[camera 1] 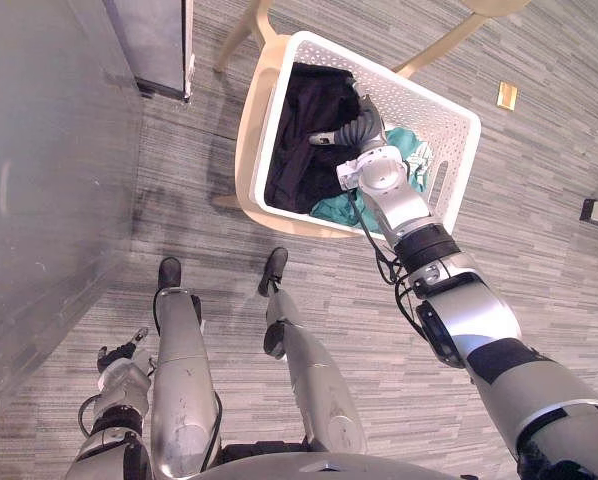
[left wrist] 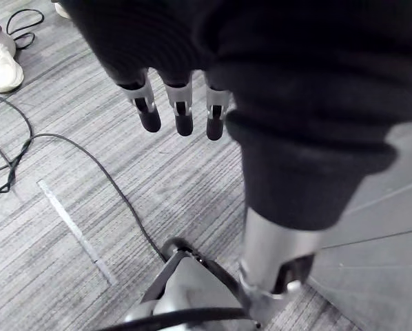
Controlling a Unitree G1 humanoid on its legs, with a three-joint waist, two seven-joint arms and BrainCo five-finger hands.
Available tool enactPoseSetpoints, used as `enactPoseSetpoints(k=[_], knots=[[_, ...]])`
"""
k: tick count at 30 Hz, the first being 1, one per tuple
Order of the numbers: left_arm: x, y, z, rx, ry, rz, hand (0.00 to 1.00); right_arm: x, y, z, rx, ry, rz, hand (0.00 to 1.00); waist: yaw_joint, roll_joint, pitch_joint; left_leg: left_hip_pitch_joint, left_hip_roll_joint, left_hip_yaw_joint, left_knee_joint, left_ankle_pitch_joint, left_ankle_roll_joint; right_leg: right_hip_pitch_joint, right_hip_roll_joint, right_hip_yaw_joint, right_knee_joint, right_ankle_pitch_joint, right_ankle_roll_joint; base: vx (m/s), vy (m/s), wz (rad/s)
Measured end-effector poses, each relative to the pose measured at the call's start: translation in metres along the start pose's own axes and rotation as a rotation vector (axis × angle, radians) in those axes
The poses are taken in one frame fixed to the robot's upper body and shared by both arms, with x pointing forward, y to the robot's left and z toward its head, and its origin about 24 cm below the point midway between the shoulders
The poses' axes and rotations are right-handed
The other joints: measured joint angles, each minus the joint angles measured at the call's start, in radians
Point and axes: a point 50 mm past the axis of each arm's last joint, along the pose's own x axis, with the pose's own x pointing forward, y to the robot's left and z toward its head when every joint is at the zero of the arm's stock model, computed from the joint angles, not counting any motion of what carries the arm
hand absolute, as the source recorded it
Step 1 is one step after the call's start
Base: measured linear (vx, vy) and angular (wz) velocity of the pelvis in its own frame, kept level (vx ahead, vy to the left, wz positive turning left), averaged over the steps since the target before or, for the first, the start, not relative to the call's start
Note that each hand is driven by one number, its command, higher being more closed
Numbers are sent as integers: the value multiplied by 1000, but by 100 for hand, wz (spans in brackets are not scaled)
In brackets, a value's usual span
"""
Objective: Pick up the laundry basket with both hands and put the clothes into the washing machine.
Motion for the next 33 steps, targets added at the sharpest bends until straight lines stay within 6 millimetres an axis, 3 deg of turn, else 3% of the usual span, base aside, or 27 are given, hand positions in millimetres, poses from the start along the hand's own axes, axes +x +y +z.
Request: enactPoseSetpoints(k=[9,14,18,24,25,27,33], knots=[[0,1,0,0,-1,5,0,-6,13,-9,9,25,31,0,-5,0,0,-9,0,-3,-4,-3,3,-10,2,9,0,10,-12,-4,2,0],[0,1,2,2,-13,3,0,-9,26,-10,-122,0,110,0,-3,1,1,-10,8,-6,-25,5,3,-26,9,32,0,55,10,-37,11,-4],[0,-2,3,19,-28,-8,0,-10,33,-21,-231,29,156,0,5,1,1,-15,7,-13,-47,21,-6,-37,10,32,0,57,9,-10,-2,5],[-1,-3,5,38,-44,-19,0,-7,33,-20,-321,22,187,0,2,10,7,-35,8,-28,-46,30,-13,-51,16,30,0,56,9,-14,-5,3],[-1,-4,5,45,-48,-23,0,-6,32,-22,-330,27,188,100,3,10,7,-39,7,-29,-43,30,-13,-51,15,29,0,50,5,-25,-5,5],[-1,-5,5,52,-49,-29,0,-6,31,-25,-343,44,189,100,3,10,7,-43,-2,-30,-32,30,-13,-43,10,27,0,5,-12,-29,-14,12],[-1,-4,6,58,-51,-31,0,-3,29,-20,-383,24,180,100,3,16,11,-58,2,-35,-17,29,-17,-48,14,17,0,-16,-14,-50,-10,2]])
